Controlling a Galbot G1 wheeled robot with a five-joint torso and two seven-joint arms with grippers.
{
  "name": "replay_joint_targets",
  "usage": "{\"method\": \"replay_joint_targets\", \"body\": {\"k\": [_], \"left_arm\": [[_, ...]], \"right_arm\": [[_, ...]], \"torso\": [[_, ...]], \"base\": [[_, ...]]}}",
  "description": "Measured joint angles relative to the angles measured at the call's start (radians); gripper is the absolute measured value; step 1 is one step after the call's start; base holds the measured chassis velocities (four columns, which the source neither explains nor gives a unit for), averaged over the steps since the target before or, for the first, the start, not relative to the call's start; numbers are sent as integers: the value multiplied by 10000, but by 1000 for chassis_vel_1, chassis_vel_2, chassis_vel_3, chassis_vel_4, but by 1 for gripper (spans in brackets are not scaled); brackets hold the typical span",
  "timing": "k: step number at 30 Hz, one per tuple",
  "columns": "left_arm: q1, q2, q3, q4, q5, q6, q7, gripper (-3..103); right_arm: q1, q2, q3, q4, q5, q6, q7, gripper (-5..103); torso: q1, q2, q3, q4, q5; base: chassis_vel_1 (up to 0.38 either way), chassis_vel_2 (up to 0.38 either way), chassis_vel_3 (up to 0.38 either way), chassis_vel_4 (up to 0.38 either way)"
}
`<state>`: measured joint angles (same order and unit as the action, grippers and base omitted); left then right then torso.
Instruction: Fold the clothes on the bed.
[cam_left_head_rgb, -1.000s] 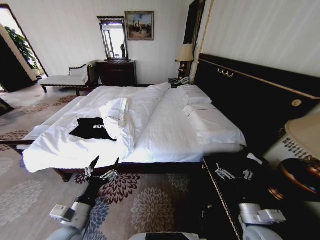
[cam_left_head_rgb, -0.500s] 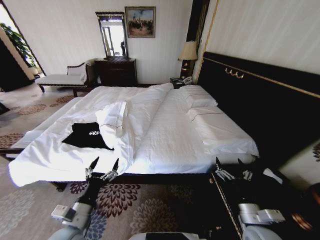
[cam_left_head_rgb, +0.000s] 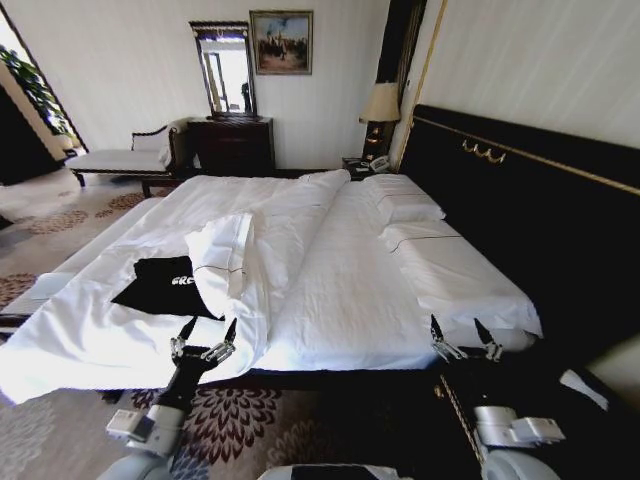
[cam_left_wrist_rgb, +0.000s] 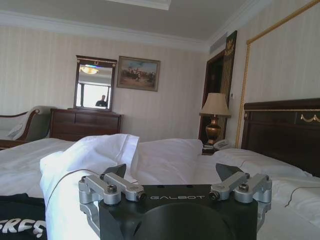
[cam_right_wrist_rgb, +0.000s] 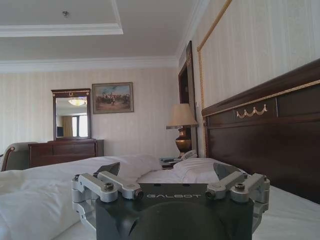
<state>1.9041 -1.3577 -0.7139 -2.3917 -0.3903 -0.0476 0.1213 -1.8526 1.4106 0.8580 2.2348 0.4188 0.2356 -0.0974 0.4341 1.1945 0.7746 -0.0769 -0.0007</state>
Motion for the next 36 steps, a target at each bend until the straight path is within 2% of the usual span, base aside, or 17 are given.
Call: {"method": "replay_joint_targets", "body": {"k": [15,21,36], "left_arm": [[-161,32,-1,142,13,57,-4,100],[-255,145,-75,25,-47,231,-15,100],[7,323,-267,-136,-44,176,-14,100]], "right_arm": [[177,-45,-67,-166,218,-8,181,100],[206,-66,-70,-189,285,76,178,100],[226,176,-159,-244,-76,255,14,100]], "torso": [[1,-1,1,3,0],[0,-1,0,-1,0],[-3,1,-1,1,0]], "base": [[-133,133,131,-131],[-29,21,20,-27],[0,0,0,0]]}}
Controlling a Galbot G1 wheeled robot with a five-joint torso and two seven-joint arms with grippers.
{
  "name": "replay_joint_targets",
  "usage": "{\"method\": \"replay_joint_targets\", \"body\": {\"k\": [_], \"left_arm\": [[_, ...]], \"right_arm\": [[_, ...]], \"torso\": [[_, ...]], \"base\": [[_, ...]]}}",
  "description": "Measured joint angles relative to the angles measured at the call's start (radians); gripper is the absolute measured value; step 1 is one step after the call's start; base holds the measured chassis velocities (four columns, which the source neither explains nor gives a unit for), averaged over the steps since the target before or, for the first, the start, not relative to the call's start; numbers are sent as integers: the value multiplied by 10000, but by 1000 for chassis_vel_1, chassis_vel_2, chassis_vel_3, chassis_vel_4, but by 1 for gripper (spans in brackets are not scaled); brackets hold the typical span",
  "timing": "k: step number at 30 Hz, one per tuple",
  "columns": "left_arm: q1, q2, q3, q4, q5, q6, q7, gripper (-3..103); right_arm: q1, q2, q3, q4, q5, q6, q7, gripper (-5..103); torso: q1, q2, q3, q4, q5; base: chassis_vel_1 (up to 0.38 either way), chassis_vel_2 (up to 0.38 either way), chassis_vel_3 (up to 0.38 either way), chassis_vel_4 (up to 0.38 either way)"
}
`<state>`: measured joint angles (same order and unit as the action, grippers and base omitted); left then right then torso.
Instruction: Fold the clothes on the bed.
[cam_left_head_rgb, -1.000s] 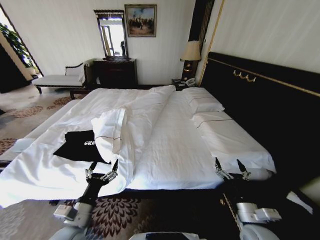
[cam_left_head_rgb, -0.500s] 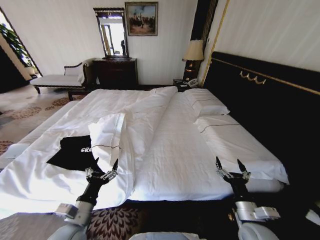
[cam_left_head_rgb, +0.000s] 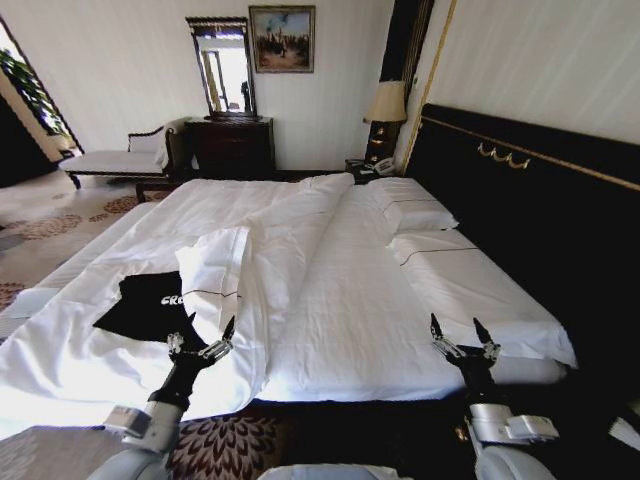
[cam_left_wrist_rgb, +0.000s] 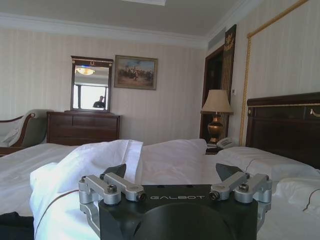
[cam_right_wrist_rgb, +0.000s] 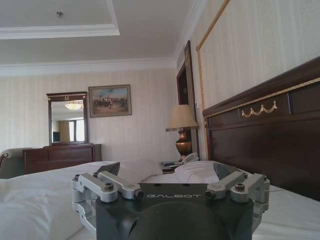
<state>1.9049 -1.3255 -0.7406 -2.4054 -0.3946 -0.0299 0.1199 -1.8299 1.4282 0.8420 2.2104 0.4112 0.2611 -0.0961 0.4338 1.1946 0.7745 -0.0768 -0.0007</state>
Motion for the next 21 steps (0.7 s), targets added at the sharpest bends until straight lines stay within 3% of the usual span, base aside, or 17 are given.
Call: {"method": "replay_joint_targets", "body": {"k": [11,21], "left_arm": [[49,4,82,-113,112,-8,1,100],[87,-27,75,-67,113,-151,2,100]], "right_arm": [[-69,112,29,56,-48,103,10,100],[-68,150,25,106,-64,90,36,100]], "torso": [[1,0,0,0,3],[2,-1,0,0,0]], "base": [[17,25,-29,-30],[148,151,-136,-177]]}}
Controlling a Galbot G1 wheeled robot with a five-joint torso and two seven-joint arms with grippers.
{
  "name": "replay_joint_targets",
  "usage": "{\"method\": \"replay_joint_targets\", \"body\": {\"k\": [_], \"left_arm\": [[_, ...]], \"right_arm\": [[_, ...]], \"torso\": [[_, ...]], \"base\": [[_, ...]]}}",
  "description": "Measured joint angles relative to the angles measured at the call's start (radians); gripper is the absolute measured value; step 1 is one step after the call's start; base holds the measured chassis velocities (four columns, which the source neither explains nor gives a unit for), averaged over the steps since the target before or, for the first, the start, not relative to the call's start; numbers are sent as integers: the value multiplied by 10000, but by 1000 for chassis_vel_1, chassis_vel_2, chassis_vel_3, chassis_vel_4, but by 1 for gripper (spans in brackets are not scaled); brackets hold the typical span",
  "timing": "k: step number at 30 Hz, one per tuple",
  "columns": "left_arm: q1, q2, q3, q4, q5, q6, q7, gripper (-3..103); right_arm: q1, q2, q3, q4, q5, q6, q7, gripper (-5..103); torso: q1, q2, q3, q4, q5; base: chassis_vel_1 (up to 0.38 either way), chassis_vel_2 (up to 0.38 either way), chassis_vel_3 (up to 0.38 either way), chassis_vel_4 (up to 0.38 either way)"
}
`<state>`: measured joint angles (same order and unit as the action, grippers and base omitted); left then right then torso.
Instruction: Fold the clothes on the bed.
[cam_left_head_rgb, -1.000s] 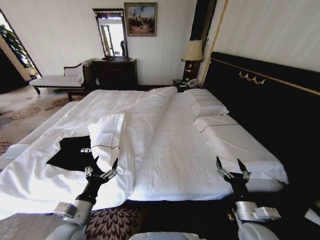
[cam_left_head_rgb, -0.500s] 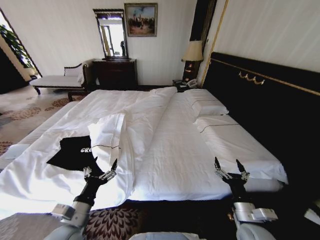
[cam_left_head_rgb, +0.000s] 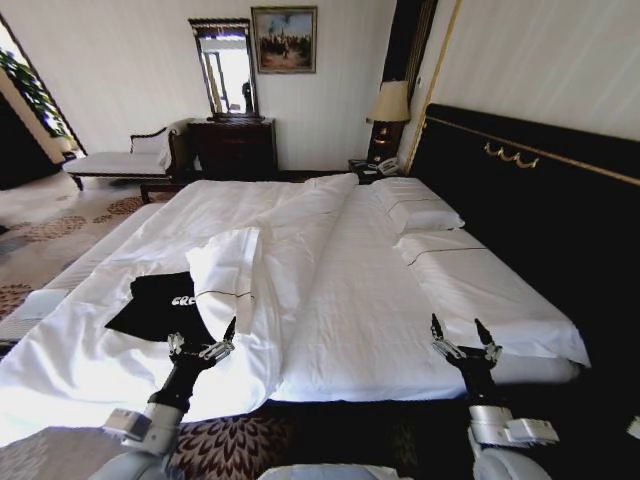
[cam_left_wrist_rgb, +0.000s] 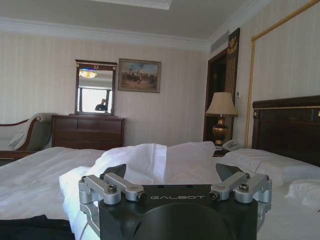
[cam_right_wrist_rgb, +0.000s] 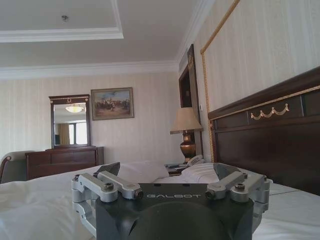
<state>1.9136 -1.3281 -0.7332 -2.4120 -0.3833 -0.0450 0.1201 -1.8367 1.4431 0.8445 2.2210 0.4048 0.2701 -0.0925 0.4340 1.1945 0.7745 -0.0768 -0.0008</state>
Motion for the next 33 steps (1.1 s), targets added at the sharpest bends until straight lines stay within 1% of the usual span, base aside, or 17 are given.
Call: {"method": "replay_joint_targets", "body": {"k": [12,25,33], "left_arm": [[-7,14,-7,110,-29,-147,0,100],[-40,179,-79,289,-212,-293,-1,100],[-114,233,-77,430,-282,-334,0,100]], "right_arm": [[-4,54,-30,-72,-143,-10,92,100],[-12,209,-32,-127,-364,-20,132,100],[11,257,-37,-233,-412,-22,134,100]], "torso": [[0,0,0,-1,1],[0,0,0,-1,4],[0,0,1,0,2]], "base": [[148,144,-160,-147],[51,77,-54,-62],[90,196,-90,-193]]}}
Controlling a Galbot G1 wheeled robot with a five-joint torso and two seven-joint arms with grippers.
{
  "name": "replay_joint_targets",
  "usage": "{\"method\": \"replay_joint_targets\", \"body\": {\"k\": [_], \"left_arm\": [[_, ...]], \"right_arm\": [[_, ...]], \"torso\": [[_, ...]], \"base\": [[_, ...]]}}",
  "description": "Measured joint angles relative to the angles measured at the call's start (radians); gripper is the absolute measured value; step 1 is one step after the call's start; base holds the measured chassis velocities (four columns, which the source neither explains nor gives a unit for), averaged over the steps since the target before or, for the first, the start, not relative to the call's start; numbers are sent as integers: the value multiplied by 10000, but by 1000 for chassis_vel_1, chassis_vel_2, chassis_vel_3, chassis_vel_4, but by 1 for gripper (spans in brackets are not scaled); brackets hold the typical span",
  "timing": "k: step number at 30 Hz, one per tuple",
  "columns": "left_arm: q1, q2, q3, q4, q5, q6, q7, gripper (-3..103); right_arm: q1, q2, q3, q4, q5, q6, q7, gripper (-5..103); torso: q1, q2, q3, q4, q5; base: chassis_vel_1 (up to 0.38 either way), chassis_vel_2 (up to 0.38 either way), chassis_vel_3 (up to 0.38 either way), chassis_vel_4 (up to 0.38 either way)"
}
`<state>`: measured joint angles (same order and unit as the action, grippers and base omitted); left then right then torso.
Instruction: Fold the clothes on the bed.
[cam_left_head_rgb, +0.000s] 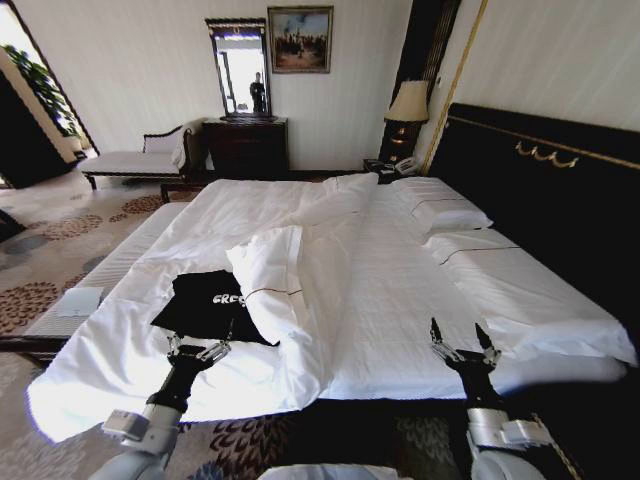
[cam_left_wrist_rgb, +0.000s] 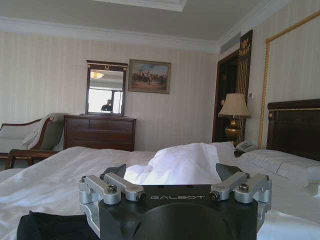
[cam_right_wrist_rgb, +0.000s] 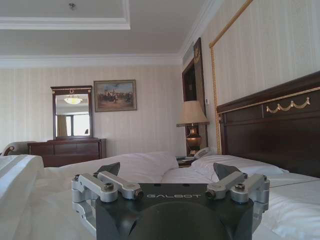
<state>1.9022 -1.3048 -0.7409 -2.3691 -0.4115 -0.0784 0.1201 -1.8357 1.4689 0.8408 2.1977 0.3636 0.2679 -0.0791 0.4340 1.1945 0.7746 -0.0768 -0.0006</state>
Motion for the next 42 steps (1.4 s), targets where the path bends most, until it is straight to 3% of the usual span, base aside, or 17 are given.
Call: {"method": "replay_joint_targets", "body": {"k": [11,19,25,26,27,32,42], "left_arm": [[-81,-45,-20,178,-3,-25,-12,100],[-4,-175,-153,242,129,-78,-7,100],[108,-324,-239,442,305,-197,-15,100],[202,-377,-257,572,432,-291,-21,100],[333,-484,-291,749,599,-393,-34,100],[481,-739,-370,620,637,-398,-95,100],[806,-1053,-935,-66,424,-415,-257,100]], "right_arm": [[264,-303,2,-295,244,0,52,100],[729,-974,-170,-837,903,-165,54,100],[1258,-1714,-492,-1483,1539,-223,145,100],[1613,-2109,-606,-1810,1795,-274,181,100],[2507,-2986,-844,-2563,2114,-378,269,100],[3519,-4153,-1189,-3258,2505,-424,333,100],[4375,-4849,-2236,-3235,3432,-366,314,100]], "torso": [[3,0,0,0,-5],[0,0,-1,-1,3],[1,0,-1,0,-3],[0,0,-1,0,-2],[0,0,0,3,2],[0,0,0,0,2],[2,-1,1,-2,0]], "base": [[51,126,-48,-101],[-16,-35,2,20],[0,0,0,0],[0,0,0,0],[0,0,0,0],[0,0,0,0],[0,0,0,0]]}}
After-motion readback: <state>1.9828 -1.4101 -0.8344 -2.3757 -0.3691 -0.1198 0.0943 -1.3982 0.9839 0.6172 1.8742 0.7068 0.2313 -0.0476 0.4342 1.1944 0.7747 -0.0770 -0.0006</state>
